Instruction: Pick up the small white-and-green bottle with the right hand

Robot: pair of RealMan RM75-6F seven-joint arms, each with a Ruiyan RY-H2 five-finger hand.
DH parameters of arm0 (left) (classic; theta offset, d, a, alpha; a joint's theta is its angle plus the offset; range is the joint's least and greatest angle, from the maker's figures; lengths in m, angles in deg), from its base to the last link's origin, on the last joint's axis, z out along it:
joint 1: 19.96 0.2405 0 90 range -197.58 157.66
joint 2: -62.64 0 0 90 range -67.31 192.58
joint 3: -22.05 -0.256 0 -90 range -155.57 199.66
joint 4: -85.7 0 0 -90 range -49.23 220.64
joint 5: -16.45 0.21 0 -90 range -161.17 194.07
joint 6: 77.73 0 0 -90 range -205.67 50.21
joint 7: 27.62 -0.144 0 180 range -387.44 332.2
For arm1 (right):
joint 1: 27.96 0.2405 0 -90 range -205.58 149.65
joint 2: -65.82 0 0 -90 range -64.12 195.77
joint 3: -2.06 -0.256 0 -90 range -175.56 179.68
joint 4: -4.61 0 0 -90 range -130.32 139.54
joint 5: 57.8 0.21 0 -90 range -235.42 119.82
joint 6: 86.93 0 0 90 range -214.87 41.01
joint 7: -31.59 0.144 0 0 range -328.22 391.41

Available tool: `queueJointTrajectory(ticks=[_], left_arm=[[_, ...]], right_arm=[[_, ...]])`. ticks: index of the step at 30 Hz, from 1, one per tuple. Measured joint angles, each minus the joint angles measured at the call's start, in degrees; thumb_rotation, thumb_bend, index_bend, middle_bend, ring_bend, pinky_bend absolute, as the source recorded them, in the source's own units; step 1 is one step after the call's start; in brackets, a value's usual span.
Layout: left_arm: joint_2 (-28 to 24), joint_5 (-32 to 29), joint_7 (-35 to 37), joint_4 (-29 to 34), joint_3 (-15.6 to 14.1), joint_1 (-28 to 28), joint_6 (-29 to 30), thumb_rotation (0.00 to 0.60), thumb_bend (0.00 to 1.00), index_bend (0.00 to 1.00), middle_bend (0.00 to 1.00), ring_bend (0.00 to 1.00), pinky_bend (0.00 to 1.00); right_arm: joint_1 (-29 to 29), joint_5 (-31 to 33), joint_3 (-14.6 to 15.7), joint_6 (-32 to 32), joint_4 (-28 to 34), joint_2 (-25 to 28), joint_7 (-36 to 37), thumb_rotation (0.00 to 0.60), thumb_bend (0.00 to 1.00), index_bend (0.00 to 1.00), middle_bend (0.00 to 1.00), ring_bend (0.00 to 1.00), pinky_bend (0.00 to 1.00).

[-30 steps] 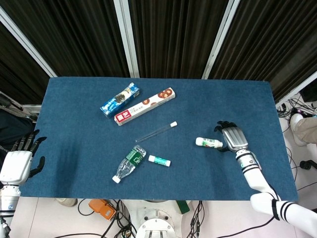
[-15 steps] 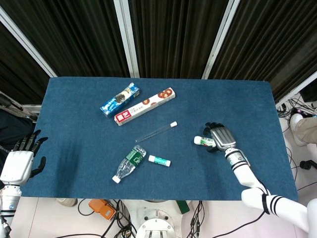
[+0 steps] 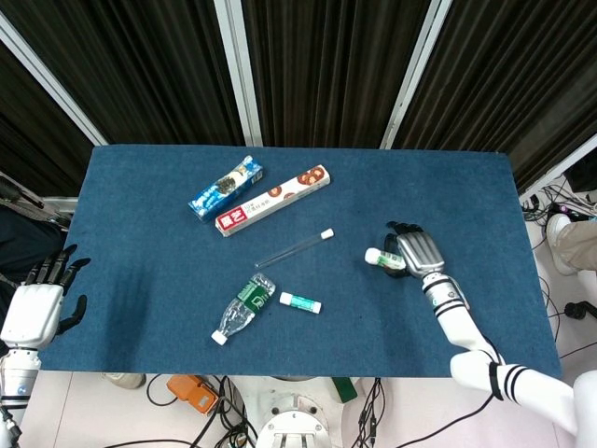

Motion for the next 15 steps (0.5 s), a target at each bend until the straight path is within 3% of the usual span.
queueJointTrajectory(ticks=[2,4,6,15], left_arm=[[0.0,-0.1,-0.1,0.0,0.0,0.0,0.0,0.6,0.45,0.17,0.01,0.03,0.13],[0.0,-0.2,-0.2,0.1,0.0,0.0,-0.1,0.6,0.45,0.17,0.0,0.03,0.13],[0.0,-0.4,-0.4,0.3,0.0,0.1,-0.2,0.6,0.45,0.17,0.0,0.03,0.13],[-0.2,-0.9,-0.5,0.6,0.1,0.2,-0.3,0.6,0.45,0.17,0.0,0.03,0.13]], right_arm=[[-0.1,-1.0,-0.8,1.9,0.4,0.1,2.4,0.6,0.52,0.71,0.29,0.37,0.34],[-0.1,-2.0,-1.6,3.7,0.6,0.1,4.8,0.6,0.53,0.71,0.39,0.49,0.49],[0.1,-3.4,-2.4,5.6,0.7,-0.2,7.9,0.6,0.54,0.71,0.44,0.55,0.57],[3.7,-4.9,-8.4,9.0,0.2,-0.8,13.7,0.6,0.54,0.73,0.49,0.59,0.61]])
